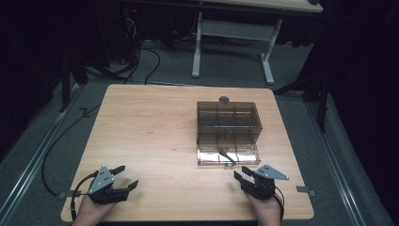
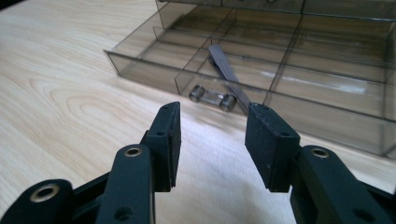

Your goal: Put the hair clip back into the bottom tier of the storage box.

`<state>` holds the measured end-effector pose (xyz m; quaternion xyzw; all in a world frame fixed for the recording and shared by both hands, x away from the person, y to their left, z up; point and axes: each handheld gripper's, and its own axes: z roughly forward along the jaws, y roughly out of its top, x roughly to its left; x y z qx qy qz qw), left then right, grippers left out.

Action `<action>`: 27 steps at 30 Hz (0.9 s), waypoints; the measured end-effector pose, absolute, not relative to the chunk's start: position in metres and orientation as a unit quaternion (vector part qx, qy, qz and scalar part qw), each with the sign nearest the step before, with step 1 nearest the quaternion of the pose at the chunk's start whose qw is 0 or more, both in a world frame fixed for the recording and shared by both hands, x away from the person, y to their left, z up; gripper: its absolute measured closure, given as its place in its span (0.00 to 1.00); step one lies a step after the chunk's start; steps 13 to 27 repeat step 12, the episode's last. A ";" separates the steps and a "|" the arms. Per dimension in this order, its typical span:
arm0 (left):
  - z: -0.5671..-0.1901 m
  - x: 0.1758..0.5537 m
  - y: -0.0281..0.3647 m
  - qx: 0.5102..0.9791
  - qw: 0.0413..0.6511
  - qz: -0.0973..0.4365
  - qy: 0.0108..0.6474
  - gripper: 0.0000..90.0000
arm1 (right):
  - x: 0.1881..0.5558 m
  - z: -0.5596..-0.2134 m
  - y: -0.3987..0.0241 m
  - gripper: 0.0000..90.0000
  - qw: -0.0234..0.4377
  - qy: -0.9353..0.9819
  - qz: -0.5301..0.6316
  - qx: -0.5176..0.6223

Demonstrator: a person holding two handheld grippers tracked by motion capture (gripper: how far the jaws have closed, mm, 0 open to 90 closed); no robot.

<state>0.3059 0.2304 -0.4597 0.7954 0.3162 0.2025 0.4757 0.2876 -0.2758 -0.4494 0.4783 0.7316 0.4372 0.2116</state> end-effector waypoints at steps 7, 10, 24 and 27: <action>-0.460 0.307 0.230 0.795 0.473 0.205 0.320 0.27 | 0.284 -0.453 -0.281 0.61 0.206 0.719 0.456 0.483; -0.460 0.306 0.229 0.797 0.472 0.204 0.316 0.27 | 0.284 -0.454 -0.280 0.60 0.204 0.721 0.452 0.484; -0.460 0.306 0.229 0.798 0.471 0.204 0.314 0.27 | 0.284 -0.454 -0.279 0.60 0.208 0.724 0.448 0.482; -0.460 0.306 0.229 0.798 0.471 0.204 0.314 0.27 | 0.284 -0.454 -0.279 0.60 0.208 0.724 0.448 0.482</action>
